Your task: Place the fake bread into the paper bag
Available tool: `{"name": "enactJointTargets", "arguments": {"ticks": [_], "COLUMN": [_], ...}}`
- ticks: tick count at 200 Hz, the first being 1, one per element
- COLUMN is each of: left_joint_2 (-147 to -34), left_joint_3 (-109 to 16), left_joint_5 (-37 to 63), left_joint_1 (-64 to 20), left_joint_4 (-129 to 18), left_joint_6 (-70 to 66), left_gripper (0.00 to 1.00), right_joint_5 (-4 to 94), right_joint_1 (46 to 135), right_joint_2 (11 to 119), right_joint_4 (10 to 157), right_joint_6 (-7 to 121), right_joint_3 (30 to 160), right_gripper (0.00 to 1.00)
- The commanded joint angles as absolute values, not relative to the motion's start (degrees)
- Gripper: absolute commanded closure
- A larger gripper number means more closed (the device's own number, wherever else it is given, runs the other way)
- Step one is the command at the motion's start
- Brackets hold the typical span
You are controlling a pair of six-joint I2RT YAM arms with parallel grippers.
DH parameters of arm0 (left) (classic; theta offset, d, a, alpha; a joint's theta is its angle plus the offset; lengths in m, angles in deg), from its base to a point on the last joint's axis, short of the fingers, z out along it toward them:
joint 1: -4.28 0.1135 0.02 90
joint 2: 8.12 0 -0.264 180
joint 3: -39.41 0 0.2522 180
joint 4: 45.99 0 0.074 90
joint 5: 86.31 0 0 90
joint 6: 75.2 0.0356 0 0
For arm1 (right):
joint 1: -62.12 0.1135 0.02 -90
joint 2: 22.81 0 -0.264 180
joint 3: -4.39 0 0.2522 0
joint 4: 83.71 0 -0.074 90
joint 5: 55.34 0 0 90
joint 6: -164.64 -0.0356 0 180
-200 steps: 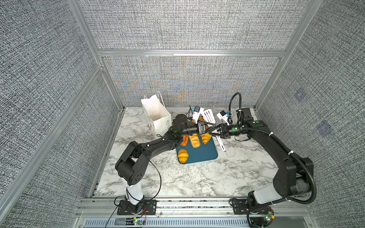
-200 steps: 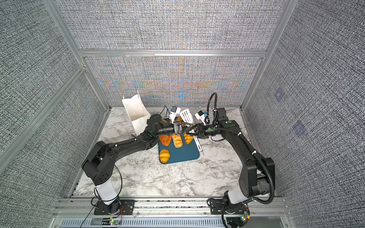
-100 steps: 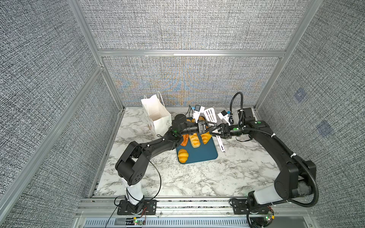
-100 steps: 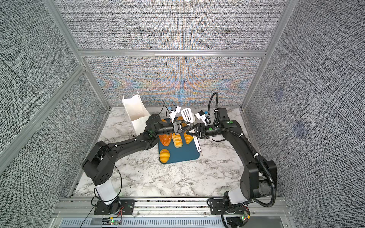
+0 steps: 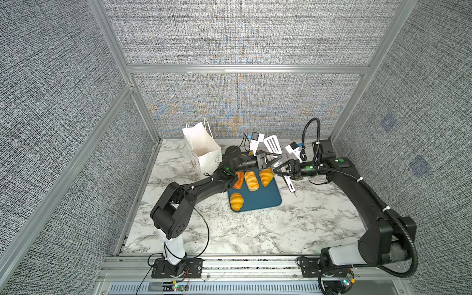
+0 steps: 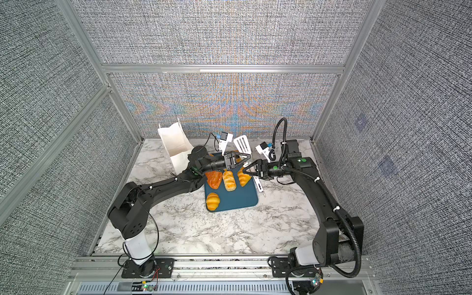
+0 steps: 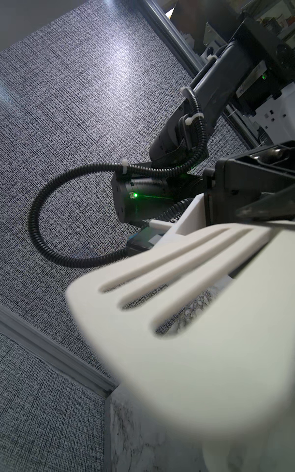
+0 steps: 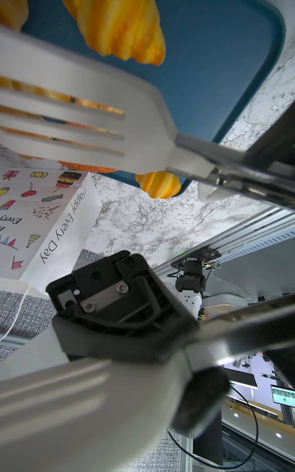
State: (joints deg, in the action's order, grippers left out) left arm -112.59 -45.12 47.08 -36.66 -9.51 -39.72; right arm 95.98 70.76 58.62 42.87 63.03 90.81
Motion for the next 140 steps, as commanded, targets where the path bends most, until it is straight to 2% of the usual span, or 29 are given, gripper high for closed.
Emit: {"name": "enactJointTargets", "arguments": {"ticks": [1,70,140], "left_joint_2": [-113.1,-112.8,-114.7], "left_joint_3": [-45.0,-43.3,-44.7], "left_joint_5": [44.5,44.8,45.7], "left_joint_1": [-36.6,-37.1,-38.3], "left_joint_4": [-6.9,-1.1,5.6], "left_joint_6": [-40.1,-41.3,-44.0], "left_gripper": [0.84,0.84,0.84], "right_joint_5": [96.9,99.7,99.2], "right_joint_1": [70.6,70.3,70.3], "right_joint_2": [58.0,57.4,56.8], "right_joint_4": [43.7,54.6,57.1], "right_joint_6": [62.0,53.0,51.5], "right_joint_3": [90.7,88.4,87.2], "right_gripper": [0.21,0.21,0.21]}}
